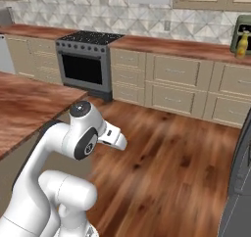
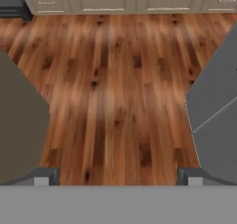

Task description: There is a wine glass and glass cup on the dining counter. Place the wine bottle next to the wine glass and the juice bottle next to the glass cup.

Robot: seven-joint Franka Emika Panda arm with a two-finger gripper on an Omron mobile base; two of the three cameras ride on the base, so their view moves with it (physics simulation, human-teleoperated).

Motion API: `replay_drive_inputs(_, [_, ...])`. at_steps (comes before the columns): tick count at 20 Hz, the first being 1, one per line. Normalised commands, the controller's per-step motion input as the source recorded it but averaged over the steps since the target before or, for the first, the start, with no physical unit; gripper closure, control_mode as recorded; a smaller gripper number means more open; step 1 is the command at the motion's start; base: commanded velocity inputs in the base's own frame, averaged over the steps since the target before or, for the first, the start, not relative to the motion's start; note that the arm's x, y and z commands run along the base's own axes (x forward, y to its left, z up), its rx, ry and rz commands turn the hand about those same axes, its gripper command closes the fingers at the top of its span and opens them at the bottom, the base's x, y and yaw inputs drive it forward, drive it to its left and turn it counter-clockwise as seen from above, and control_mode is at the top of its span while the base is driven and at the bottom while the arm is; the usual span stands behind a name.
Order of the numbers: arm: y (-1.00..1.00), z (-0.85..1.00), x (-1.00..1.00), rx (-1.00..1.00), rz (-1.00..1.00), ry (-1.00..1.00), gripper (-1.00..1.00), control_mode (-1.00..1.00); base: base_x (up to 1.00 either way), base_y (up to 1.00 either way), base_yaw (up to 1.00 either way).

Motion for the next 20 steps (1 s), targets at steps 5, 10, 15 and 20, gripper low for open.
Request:
replay_drive_inputs(5, [0.0, 0.0, 0.0, 0.0, 0.0, 0.0, -1.0, 1.0, 0.56, -0.54, -0.05])
replay_drive_inputs(10, [0.0, 0.0, 0.0, 0.0, 0.0, 0.0, -1.0, 1.0, 0.59, -0.52, -0.02])
replay_drive_inputs(15, [0.0, 0.0, 0.0, 0.0, 0.0, 0.0, -1.0, 1.0, 0.57, -0.52, -0.04])
replay_drive_inputs(20, [0.0, 0.0, 0.0, 0.0, 0.0, 0.0, -1.0, 1.0, 0.53, -0.51, -0.08])
